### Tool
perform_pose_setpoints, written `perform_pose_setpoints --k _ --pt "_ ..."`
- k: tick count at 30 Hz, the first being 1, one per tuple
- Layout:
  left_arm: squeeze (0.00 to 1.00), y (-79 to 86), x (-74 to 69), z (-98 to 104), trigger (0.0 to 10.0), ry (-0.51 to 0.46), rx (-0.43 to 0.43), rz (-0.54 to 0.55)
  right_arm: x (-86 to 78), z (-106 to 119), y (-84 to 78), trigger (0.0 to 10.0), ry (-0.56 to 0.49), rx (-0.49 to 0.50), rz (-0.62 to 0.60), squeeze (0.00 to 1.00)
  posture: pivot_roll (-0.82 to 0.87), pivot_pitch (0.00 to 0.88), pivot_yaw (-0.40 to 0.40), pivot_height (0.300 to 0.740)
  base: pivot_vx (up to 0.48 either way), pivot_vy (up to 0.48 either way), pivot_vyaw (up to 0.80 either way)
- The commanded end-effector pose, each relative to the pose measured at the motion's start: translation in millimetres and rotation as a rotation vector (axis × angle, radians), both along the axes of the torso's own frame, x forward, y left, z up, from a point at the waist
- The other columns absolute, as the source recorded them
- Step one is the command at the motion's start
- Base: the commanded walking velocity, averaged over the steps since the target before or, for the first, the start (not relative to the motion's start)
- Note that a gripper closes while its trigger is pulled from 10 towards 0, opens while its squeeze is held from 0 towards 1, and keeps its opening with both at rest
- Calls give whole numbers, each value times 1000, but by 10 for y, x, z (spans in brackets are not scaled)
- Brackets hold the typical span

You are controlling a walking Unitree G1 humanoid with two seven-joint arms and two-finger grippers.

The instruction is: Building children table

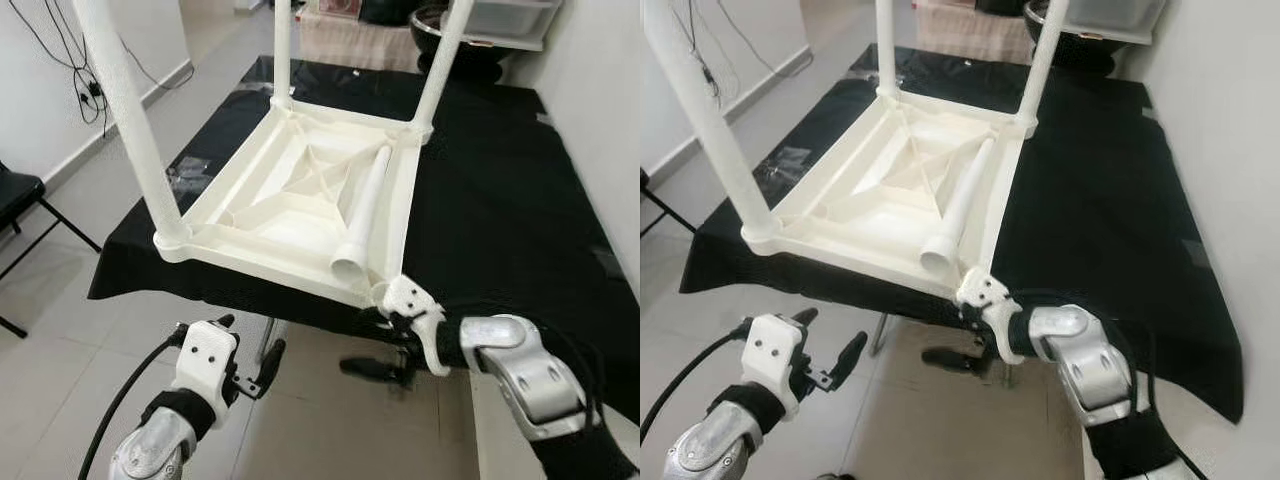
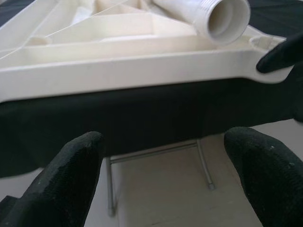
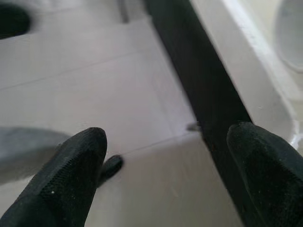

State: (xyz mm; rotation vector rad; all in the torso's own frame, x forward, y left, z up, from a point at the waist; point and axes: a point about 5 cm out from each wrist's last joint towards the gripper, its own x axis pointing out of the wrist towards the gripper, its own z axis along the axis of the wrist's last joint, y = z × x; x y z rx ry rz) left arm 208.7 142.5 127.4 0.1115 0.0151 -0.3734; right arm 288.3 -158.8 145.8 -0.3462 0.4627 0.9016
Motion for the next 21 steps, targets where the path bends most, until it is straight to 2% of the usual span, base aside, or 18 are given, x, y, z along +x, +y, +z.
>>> perform_pose_setpoints --k 1,5,11,16,21 --pt "0 12 -26 -9 10000 8 17 -13 1 -101 -140 10000 54 -37 -91 0 34 145 -39 740 0 0 0" --pt "0 16 -28 -2 10000 7 21 -18 0 -140 -115 10000 54 -69 -111 0 31 154 -39 740 0 0 0" --pt "0 12 -31 6 10000 4 23 -19 71 -101 -1 10000 -5 -34 -147 0 31 157 -41 740 0 0 0" --pt "0 5 -29 10 10000 0 23 -16 273 46 243 10000 -125 52 -225 0 35 158 -40 740 0 0 0" --pt "0 5 -24 21 10000 -5 22 -12 422 178 424 10000 -181 119 -297 0 38 160 -43 740 0 0 0"
